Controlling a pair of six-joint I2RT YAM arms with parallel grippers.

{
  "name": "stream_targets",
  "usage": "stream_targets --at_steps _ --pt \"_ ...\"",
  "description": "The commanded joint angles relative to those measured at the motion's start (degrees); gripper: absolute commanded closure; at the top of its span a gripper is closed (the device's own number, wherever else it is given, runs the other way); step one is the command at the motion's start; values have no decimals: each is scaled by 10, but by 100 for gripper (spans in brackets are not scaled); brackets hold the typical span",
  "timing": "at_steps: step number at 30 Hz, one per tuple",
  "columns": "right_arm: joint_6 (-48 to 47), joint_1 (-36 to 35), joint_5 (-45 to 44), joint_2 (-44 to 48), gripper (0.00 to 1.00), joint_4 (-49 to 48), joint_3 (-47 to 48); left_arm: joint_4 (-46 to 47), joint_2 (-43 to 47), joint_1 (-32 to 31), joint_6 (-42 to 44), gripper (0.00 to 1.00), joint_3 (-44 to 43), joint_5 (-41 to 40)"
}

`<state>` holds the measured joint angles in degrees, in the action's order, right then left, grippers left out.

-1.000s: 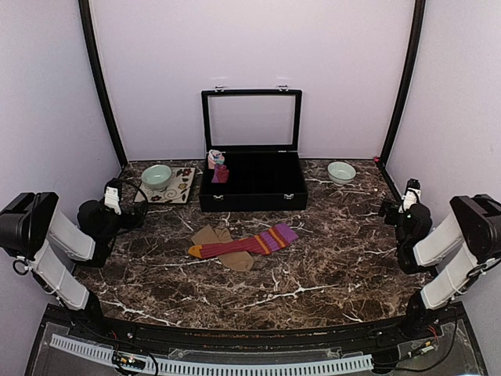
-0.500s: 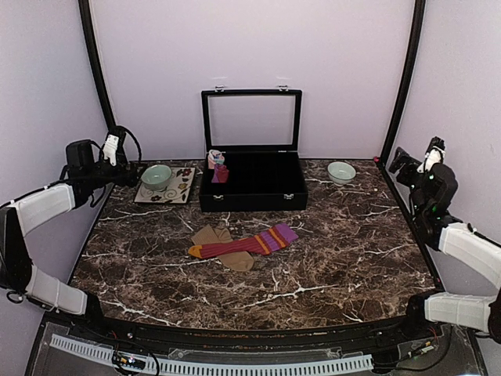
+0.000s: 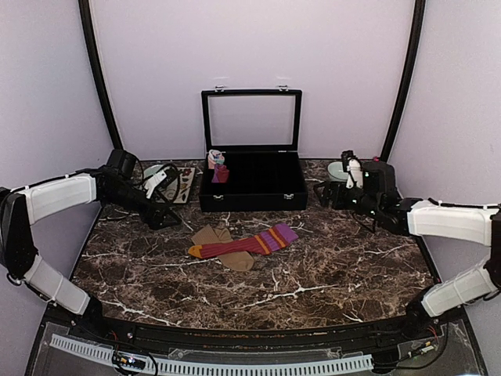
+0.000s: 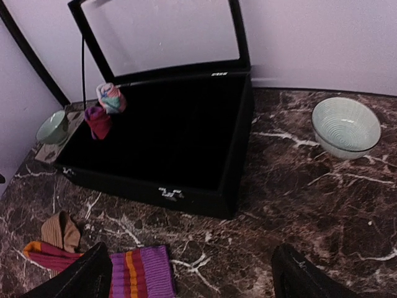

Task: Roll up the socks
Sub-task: Adjust the sock at the center of the board.

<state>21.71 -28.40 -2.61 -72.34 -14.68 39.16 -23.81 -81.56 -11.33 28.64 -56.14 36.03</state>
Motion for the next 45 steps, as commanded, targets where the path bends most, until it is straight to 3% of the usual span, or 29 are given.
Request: stream_targets --at_steps 1,7,11,18,24,28,36,45 --pt "-15 -64 -28 -82 15 41 52 -73 -35 -47 69 1 -15 9" --pt "-18 -125 -54 -208 25 78 141 -92 -100 -112 107 1 -29 -18" --pt "-2 -146 -60 -244 28 70 154 -96 -141 -144 118 1 -57 -50" --pt "17 -166 -78 -274 38 55 135 -65 -175 -176 119 14 -64 -106" --pt "16 -168 -85 -289 45 53 125 -33 -175 -180 123 36 -49 -127" --pt "17 -176 -94 -308 54 64 132 -17 -168 -181 127 43 -38 -128" --pt "23 -212 -138 -351 67 79 139 -56 -153 -182 143 67 -45 -121" --pt "90 -244 -155 -315 75 56 63 -30 -126 -182 140 94 -38 -130"
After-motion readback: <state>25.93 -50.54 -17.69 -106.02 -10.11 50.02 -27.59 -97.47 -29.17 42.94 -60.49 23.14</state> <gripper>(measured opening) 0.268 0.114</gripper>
